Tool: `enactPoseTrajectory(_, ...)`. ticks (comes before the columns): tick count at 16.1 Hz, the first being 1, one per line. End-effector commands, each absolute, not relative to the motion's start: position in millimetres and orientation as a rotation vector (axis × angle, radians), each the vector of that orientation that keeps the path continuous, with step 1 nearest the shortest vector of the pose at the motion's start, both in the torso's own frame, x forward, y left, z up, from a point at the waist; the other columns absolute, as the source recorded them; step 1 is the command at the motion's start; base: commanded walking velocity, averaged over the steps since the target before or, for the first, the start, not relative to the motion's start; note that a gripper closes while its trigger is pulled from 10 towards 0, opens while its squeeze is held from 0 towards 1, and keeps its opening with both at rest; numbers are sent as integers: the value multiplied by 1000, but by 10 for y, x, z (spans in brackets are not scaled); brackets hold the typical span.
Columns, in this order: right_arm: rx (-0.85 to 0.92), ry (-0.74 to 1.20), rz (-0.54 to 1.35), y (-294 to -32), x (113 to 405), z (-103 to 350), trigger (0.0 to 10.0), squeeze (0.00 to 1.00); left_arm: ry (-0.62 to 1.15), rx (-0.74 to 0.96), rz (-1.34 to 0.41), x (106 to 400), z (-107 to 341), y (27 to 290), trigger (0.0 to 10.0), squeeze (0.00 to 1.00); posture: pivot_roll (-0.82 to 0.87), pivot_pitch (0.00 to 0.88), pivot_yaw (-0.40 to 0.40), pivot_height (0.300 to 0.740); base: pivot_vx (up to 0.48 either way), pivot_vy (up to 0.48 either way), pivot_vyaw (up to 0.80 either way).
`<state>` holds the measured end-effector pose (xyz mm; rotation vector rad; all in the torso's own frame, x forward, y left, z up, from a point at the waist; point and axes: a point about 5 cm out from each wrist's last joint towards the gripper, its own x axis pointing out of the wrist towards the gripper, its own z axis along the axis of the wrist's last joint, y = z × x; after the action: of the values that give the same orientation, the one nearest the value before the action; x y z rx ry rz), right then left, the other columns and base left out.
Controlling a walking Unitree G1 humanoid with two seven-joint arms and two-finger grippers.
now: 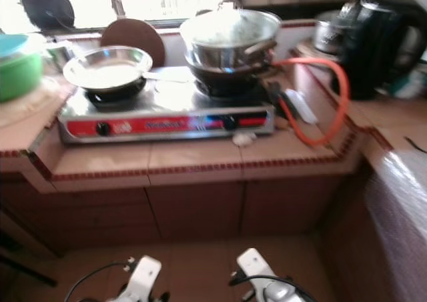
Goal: Kitchen organization
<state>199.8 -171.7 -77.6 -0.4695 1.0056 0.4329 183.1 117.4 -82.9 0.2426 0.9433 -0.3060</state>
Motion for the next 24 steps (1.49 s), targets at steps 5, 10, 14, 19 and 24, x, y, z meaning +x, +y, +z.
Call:
enactPoseTrajectory(5,-456,988,440,-1643,2047,-755,10000,0,972,255,-269,1805,-860,1413,10000,0,-155,0,13,740,-99,0,0)
enactPoseTrajectory(10,-444,992,431,-1643,2042,-758,10000,0,998,159,-163,1772,-888,1521,10000,0,-156,0,13,740,0,0,0)
enactPoseTrajectory(14,-441,995,429,-1642,2038,-761,10000,0,1008,131,-161,1762,-899,1502,10000,0,-153,0,13,740,0,428,0)
enactPoseTrajectory(19,-443,1000,428,-1654,2030,-764,10000,0,1061,157,-174,1593,-975,1542,10000,0,-149,0,9,740,0,455,0)
enactPoseTrajectory(24,-433,1004,411,-1684,2042,-757,10000,0,1085,180,-184,1519,-1006,1545,10000,0,-146,0,8,740,0,441,0)
